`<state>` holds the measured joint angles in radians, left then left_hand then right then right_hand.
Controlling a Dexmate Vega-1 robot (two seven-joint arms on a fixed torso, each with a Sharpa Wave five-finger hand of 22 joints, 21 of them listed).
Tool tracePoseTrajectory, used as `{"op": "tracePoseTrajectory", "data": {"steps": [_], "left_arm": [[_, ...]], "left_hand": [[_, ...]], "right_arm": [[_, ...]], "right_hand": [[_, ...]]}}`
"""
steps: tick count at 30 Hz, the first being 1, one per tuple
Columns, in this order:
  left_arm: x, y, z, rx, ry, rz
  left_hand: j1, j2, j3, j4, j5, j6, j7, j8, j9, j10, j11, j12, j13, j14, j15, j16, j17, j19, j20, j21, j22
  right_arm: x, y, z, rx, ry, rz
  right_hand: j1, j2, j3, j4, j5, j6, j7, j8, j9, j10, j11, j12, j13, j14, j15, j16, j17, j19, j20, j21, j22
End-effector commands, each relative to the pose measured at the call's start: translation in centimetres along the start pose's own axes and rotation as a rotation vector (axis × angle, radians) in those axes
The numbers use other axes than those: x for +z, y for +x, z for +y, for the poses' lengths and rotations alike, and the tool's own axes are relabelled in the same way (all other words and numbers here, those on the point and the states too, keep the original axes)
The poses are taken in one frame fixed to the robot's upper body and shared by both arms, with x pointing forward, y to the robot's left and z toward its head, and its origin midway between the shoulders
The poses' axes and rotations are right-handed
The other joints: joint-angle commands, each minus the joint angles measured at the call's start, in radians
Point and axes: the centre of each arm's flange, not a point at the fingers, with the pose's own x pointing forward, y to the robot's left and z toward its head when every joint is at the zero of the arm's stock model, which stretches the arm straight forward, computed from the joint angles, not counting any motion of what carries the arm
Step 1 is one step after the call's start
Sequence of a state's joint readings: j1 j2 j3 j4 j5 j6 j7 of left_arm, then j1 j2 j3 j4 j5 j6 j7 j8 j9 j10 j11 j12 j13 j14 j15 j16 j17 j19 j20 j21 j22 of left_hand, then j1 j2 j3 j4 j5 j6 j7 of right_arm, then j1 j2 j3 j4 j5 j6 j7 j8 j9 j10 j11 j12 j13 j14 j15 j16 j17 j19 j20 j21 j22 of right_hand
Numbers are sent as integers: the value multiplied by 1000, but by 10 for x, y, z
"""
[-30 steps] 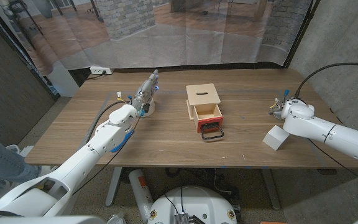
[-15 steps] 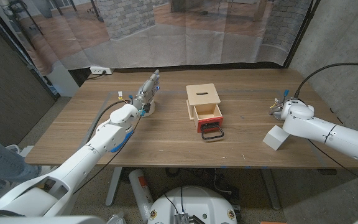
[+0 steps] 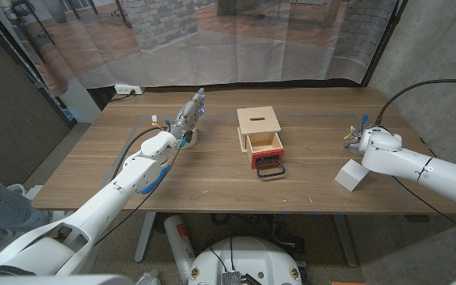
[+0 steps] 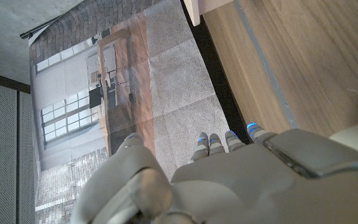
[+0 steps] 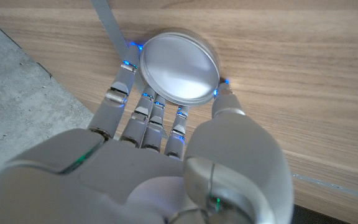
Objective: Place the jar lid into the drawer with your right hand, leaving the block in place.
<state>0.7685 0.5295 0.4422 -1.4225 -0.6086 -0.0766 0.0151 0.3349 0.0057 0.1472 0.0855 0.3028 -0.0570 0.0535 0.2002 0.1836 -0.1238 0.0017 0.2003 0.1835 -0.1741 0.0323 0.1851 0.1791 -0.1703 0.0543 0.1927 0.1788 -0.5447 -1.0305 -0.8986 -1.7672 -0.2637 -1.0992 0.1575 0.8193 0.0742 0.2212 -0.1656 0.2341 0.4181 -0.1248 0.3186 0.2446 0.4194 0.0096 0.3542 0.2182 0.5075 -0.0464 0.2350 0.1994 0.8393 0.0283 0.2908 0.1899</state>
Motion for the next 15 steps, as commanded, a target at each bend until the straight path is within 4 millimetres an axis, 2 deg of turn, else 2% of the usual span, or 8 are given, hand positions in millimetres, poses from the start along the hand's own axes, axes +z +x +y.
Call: {"op": "tracePoseTrajectory", "data": {"steps": [1,15], "left_arm": [[-2,3,2,-5,-7,4],[-3,6,0,-10,-6,7]], "left_hand": [[6,2,-3,-2,-3,7,3,3,5,-6,-1,1,2,-26,5,1,2,-131,4,9,6],[7,4,-6,-2,-4,9,3,2,5,-6,0,1,2,-25,5,1,2,-131,5,9,6]], "right_arm": [[5,-7,-16,-46,2,-13],[4,-14,-27,-72,13,-14]], "right_hand": [[20,2,12,1,-6,13,-2,4,2,-1,-6,0,3,8,-5,-3,3,16,-3,4,3],[40,13,23,1,-15,19,2,4,3,7,-7,1,3,14,-10,-3,6,19,-6,4,4]]}}
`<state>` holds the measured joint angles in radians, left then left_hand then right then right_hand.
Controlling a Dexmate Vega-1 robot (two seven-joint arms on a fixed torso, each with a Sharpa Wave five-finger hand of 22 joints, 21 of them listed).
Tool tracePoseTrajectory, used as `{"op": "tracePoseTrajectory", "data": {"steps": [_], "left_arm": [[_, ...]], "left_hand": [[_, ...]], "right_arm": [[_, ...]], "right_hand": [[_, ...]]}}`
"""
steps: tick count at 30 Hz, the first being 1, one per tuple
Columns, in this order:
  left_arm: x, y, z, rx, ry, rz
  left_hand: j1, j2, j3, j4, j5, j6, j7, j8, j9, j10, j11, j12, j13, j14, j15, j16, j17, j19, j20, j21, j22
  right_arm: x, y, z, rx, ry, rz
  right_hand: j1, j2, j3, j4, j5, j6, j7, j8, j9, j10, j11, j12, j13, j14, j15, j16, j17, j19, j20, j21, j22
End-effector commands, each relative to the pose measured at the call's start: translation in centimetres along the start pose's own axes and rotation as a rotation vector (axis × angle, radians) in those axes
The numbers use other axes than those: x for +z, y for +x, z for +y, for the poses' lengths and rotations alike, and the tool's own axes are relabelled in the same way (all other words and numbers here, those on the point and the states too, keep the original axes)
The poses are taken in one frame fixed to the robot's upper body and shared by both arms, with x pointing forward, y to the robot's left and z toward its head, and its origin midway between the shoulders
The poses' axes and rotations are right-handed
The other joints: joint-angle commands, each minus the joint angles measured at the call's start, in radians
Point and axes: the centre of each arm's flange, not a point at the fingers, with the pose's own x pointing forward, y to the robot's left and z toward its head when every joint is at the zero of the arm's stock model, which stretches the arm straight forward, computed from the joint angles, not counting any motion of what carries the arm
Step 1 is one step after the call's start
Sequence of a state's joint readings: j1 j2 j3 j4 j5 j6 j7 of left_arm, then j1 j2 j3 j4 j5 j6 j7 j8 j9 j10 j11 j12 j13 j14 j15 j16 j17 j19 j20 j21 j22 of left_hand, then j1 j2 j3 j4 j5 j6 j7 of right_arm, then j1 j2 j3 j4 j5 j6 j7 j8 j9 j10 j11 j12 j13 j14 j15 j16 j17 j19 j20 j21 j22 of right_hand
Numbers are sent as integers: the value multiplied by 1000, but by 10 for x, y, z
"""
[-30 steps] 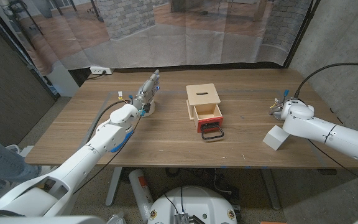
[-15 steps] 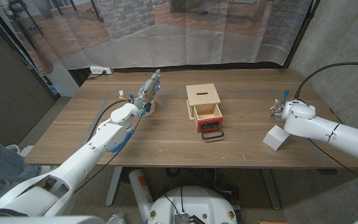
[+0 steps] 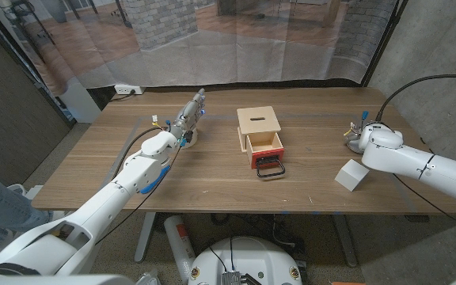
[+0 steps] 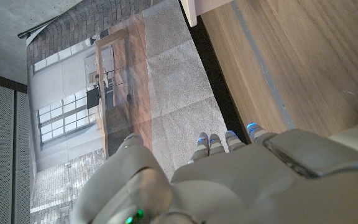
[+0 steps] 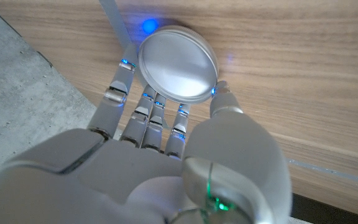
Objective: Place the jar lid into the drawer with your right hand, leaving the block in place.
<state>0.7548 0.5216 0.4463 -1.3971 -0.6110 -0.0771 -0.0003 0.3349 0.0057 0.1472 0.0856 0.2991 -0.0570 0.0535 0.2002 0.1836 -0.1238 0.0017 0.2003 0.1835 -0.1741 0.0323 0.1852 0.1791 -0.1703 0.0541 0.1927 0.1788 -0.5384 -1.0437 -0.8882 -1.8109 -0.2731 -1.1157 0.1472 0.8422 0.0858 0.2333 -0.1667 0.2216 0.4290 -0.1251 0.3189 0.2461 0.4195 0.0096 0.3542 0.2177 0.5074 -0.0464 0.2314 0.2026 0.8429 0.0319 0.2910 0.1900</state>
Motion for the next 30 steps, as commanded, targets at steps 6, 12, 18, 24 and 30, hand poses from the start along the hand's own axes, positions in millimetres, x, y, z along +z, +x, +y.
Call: {"op": "tracePoseTrajectory", "data": {"steps": [6,12,18,24,30], "left_arm": [[0,1,-1,2,-3,-6],[1,1,-1,4,-3,-8],[2,0,-1,1,2,-10],[3,-1,1,1,5,-9],[4,-2,2,-1,7,-10]], "left_hand": [[7,4,-7,-2,-1,10,3,2,5,-7,4,1,2,-25,4,1,2,-130,4,10,6],[8,5,-8,-2,-2,10,5,2,5,-8,4,1,2,-29,-8,0,2,-130,-1,10,6],[8,6,-8,-2,-2,10,6,1,5,-9,2,0,2,-31,-10,0,2,-132,-3,10,6],[9,6,-9,-2,-2,11,5,2,5,-9,3,0,2,-30,-11,0,2,-131,-4,10,6],[9,7,-10,-2,-3,10,5,1,5,-9,3,0,2,-30,-10,0,2,-132,-6,10,6]], "right_arm": [[-2,-5,-14,-39,9,2],[-3,-8,-16,-52,8,-12],[-2,-12,-18,-69,8,-31],[-1,-15,-18,-73,14,-46],[-1,-20,-21,-81,15,-60]], "right_hand": [[20,2,12,3,-7,12,2,5,2,9,-6,2,4,15,-12,0,4,14,-11,2,4],[22,3,14,6,-13,17,4,5,3,9,-10,1,4,7,-9,-4,5,4,-10,-3,4],[28,2,16,6,-18,27,3,8,3,10,-13,0,5,6,-9,-5,6,3,-8,-4,4],[33,2,18,6,-22,34,3,10,4,13,-15,1,4,5,-11,-7,6,-7,-9,-9,4],[38,3,20,7,-25,38,1,10,4,19,-17,2,4,3,-15,-8,7,-14,-10,-13,4]]}}
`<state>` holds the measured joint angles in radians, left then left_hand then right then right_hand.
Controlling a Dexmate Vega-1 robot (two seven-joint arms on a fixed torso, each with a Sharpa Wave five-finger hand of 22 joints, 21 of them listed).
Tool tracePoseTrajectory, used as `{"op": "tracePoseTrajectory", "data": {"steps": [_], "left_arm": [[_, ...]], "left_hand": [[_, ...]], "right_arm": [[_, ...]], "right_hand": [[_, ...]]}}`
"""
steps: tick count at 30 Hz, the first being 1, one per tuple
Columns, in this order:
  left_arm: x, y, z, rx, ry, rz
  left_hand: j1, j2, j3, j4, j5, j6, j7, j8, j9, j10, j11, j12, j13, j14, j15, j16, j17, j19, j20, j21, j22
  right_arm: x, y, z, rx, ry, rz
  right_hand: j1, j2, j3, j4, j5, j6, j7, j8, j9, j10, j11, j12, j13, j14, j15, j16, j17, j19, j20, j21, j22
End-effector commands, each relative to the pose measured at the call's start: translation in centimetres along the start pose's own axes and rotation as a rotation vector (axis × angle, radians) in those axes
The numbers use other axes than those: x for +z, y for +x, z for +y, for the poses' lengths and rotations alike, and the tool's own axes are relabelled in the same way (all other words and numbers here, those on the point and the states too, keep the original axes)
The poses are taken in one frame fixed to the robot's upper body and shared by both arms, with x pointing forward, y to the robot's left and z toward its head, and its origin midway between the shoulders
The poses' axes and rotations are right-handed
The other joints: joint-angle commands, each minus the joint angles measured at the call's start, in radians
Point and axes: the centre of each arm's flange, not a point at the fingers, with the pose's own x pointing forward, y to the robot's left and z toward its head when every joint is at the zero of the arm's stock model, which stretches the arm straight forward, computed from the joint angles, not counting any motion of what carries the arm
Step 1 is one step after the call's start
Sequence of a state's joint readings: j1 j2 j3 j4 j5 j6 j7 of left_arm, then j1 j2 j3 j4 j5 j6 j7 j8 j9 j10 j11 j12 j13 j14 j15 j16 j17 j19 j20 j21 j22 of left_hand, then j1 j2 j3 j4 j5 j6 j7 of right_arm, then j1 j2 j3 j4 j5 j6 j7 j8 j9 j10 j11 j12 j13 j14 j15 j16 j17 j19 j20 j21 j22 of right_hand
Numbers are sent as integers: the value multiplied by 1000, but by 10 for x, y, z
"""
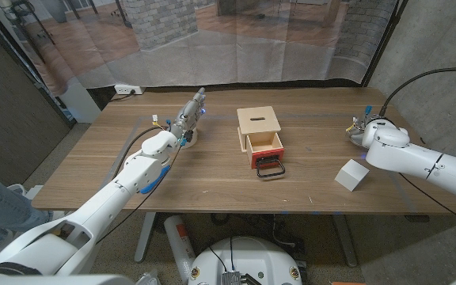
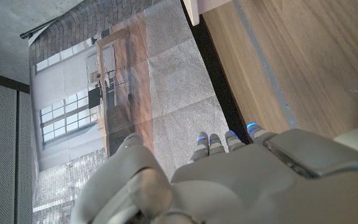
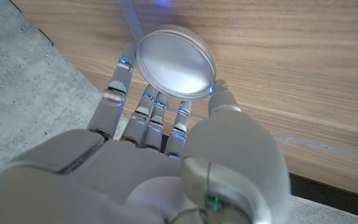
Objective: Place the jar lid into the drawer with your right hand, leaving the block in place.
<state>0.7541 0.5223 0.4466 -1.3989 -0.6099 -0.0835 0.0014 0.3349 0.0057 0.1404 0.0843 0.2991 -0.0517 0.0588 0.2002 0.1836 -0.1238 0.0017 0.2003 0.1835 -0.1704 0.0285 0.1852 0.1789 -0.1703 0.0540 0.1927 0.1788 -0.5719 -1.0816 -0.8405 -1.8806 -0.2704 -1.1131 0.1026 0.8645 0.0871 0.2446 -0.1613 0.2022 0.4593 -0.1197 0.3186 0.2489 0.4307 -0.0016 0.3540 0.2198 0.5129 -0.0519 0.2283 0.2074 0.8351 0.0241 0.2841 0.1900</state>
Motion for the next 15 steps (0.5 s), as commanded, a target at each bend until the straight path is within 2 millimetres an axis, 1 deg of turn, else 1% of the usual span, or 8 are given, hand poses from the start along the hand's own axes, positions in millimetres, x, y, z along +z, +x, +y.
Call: {"op": "tracePoseTrajectory", "data": {"steps": [1,8,10,11,15], "left_arm": [[3,-2,2,-2,6,-2],[4,-2,2,-7,8,-7],[5,-2,1,-8,9,-7],[5,-2,1,-9,9,-8],[5,-4,1,-8,8,-10]], "left_hand": [[9,7,-3,-1,-3,4,0,1,5,-9,3,0,2,-34,-7,0,2,-132,-5,10,6],[10,8,-5,-1,-3,6,0,1,5,-7,2,1,2,-33,-6,1,2,-133,-5,10,6],[10,8,-5,-1,-3,7,0,1,5,-7,3,1,2,-32,-7,1,2,-133,-6,10,6],[10,8,-5,-1,-3,7,1,1,5,-7,3,1,2,-32,-6,1,2,-133,-5,9,6],[11,8,-6,-1,-3,7,1,1,5,-7,5,1,2,-32,-6,1,2,-133,-6,10,6]], "right_arm": [[1,-8,-4,-15,8,-37],[-1,-14,-8,-29,9,-53],[-2,-16,-9,-32,10,-56],[-2,-17,-9,-34,9,-54],[-3,-19,-11,-34,15,-66]], "right_hand": [[16,2,9,1,-6,7,-5,10,2,7,-7,2,2,-3,-9,-5,2,-6,-3,-6,4],[25,3,14,1,-10,14,0,11,2,11,-5,1,1,-13,-13,-11,3,-28,2,-18,3],[27,3,15,2,-11,18,1,11,2,13,-4,1,1,-12,-19,-10,4,-28,2,-18,3],[27,3,15,2,-12,19,1,11,2,13,-9,1,1,-12,-20,-11,4,-27,2,-18,2],[29,3,16,3,-13,20,0,11,2,15,-6,1,0,-14,-25,-11,4,-28,2,-20,2]]}}
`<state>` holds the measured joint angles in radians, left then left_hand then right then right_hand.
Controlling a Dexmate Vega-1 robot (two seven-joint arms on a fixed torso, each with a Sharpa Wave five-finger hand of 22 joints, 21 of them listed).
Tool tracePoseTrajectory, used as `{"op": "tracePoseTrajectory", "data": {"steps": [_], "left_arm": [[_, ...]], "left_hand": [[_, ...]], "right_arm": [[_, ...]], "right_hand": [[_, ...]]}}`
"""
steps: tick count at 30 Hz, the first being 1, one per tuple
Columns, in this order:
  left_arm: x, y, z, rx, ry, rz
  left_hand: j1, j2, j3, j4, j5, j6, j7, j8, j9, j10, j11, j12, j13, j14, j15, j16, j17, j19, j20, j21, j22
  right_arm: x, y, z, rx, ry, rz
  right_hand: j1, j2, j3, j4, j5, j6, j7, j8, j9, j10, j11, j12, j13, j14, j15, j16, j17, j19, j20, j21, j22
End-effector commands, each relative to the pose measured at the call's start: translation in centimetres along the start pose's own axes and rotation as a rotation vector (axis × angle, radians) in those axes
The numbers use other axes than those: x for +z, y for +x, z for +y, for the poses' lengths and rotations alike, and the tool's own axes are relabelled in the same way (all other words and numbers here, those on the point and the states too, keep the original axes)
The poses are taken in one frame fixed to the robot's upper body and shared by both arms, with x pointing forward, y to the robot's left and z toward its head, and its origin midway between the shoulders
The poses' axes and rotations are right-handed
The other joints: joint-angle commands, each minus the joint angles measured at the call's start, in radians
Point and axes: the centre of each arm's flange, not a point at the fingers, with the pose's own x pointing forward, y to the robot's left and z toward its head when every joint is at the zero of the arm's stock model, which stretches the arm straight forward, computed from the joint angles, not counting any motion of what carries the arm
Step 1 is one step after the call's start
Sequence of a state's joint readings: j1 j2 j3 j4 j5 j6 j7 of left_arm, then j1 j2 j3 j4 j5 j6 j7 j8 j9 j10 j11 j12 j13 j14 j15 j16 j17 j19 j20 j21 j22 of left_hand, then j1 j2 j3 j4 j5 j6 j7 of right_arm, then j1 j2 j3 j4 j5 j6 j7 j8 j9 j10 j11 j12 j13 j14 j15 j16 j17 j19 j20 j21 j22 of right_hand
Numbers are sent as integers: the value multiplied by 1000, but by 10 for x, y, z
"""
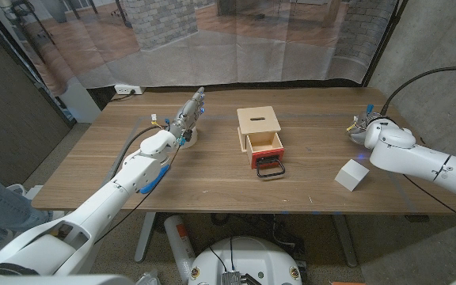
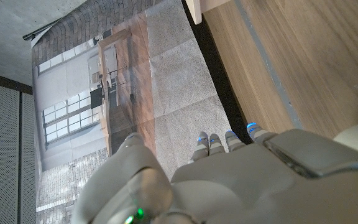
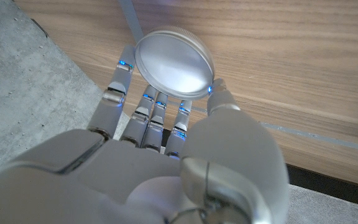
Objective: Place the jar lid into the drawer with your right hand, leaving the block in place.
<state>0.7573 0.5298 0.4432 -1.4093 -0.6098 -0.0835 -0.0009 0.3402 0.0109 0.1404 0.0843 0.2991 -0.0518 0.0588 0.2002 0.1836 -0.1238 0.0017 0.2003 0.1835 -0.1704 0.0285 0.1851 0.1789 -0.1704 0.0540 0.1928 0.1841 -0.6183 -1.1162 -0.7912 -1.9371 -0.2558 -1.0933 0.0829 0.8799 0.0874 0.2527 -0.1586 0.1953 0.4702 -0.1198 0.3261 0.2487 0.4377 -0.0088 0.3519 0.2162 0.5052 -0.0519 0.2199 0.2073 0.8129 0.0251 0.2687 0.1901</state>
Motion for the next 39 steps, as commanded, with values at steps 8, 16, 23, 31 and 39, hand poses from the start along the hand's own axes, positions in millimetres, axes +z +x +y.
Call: {"op": "tracePoseTrajectory", "data": {"steps": [8,16,23,31,39], "left_arm": [[1,-6,-1,0,1,-6],[3,-10,1,5,5,-12],[4,-10,2,5,9,-17],[6,-10,3,3,10,-20],[7,-9,4,1,14,-23]], "left_hand": [[6,4,-7,-1,-4,7,1,1,5,-7,4,1,2,-33,-6,1,2,-133,-5,10,1],[7,5,-9,-1,-5,7,-1,1,5,-6,3,1,2,-33,-5,1,2,-133,-5,10,1],[8,6,-9,-2,-5,8,-3,0,5,-8,5,0,2,-32,-5,1,2,-134,-5,10,1],[9,7,-10,-2,-5,8,-3,0,5,-8,5,1,2,-32,-5,1,2,-133,-5,10,1],[10,8,-11,-3,-6,9,-4,0,5,-8,3,1,2,-32,-5,1,2,-134,-5,10,1]], "right_arm": [[1,-14,-7,-24,7,-56],[2,-19,-9,-30,35,-88],[4,-25,-11,-45,44,-108],[10,-35,-15,-70,45,-137],[14,-45,-19,-88,53,-165]], "right_hand": [[18,6,11,2,-8,12,-1,3,2,7,1,1,3,-9,-33,-4,6,-5,-2,-6,1],[21,6,12,3,-10,13,-1,2,3,9,1,-1,3,-11,-40,-4,7,-6,-4,-8,1],[22,7,14,5,-11,16,0,1,3,10,1,-1,2,-11,-42,-4,8,-5,-6,-9,1],[25,7,15,5,-12,17,0,0,3,9,1,-3,2,-11,-42,-4,9,-5,-8,-11,0],[25,7,16,7,-13,17,0,-1,3,7,2,-5,3,-14,-42,-5,10,-8,-9,-13,0]]}}
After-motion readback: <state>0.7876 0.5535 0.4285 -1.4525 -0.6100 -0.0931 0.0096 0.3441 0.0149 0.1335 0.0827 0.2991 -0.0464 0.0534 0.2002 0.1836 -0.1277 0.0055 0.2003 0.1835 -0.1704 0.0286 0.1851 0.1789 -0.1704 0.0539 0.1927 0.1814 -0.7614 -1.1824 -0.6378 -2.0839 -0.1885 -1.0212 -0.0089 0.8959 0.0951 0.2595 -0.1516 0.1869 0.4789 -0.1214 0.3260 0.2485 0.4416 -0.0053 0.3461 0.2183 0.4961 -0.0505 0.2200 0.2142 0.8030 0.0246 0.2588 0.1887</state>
